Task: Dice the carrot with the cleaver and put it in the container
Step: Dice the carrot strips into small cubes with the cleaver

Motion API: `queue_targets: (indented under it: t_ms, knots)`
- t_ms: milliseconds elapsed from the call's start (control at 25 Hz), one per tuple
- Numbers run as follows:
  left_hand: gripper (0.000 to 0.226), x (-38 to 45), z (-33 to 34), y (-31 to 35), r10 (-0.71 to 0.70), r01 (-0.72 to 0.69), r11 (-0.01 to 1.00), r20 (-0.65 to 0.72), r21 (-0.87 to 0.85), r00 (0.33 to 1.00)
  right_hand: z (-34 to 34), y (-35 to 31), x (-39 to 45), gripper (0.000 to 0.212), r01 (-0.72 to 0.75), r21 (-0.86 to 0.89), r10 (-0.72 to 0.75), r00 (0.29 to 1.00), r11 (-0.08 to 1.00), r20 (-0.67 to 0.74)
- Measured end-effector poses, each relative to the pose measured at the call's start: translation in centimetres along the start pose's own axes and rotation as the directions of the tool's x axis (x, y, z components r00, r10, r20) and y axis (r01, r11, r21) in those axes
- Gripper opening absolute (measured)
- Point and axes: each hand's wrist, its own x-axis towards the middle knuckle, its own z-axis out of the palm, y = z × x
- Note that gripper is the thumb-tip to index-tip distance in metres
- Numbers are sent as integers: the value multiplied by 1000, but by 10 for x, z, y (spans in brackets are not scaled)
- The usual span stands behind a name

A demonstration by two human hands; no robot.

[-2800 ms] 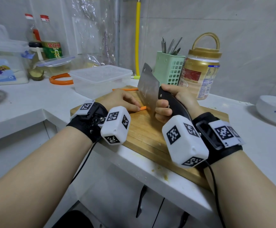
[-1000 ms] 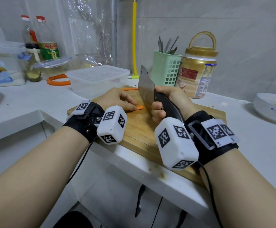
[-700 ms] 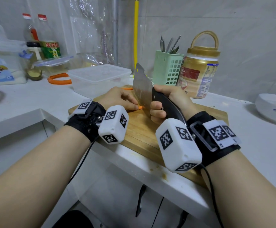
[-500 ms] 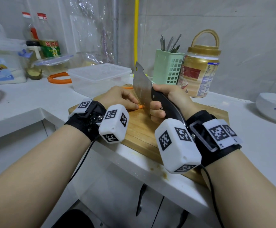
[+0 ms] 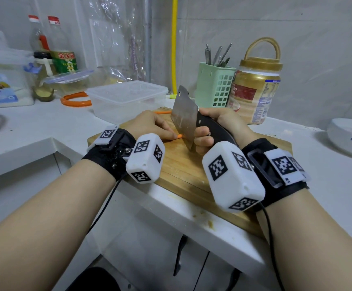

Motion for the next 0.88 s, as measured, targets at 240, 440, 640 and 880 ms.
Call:
queue_targets:
  t_ms: [240,440,640,880]
  knots:
    - [23,-1,1,1,-28,28,999,-10,-16,1000,0,4,-2,30,42,-5,-42,999,999,-17]
    - [9,0,-1,-2,-19,19,1000,11,-7,1000,3,6,-6,35,99,33,-99,995,995,6]
    - [5,-2,0,2,27,-26,1000,74,-14,997,5,6,-6,37,83,27,-83,997,996,5]
    - [7,1,0,-2,37,-36,999,79,-19,996,9,7,-7,38,75,11,-75,997,997,0]
